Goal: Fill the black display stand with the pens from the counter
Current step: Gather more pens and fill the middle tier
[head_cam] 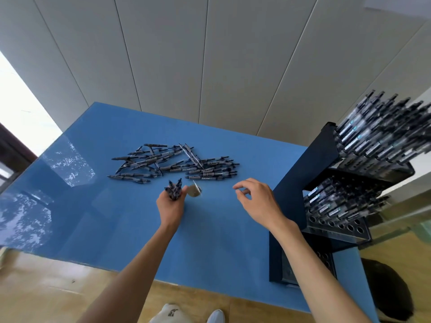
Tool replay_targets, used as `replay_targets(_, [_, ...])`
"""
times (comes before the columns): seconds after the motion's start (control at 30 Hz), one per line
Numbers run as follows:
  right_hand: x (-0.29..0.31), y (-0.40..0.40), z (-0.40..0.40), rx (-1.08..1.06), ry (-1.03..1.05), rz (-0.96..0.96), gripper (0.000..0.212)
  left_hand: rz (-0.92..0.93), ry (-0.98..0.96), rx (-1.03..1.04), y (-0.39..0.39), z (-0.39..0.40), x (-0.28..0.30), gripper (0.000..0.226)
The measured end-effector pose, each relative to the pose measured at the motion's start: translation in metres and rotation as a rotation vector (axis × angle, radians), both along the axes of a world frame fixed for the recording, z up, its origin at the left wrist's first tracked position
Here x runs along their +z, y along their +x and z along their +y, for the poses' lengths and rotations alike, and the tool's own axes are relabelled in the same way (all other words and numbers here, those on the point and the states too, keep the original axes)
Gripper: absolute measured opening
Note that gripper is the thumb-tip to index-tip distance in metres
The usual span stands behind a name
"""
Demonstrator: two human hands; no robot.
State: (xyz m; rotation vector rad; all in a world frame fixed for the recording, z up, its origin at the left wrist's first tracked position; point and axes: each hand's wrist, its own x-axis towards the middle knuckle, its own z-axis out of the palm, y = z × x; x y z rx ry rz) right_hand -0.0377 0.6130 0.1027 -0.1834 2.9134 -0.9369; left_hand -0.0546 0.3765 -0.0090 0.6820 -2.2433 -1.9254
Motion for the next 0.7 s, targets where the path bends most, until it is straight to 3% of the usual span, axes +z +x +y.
replay_targets(0.17, [-0.001,0.006,0.004,0.006,-0.006,-0.003,0.018,0.023,-0.029,0.036,0.0,-0.003,0.003,0.047])
replay_targets(0.4, [0.0,0.008,0.004,0.02,-0.027,0.002,0.017,-0.07,-0.106,-0.041,0.007,-0.009,0.006,0.025])
replay_targets(0.7, [0.011,0.004,-0.009,0.011,-0.075,0.055,0.016,-0.089,0.112,-0.261,0.001,-0.015,0.07,0.037])
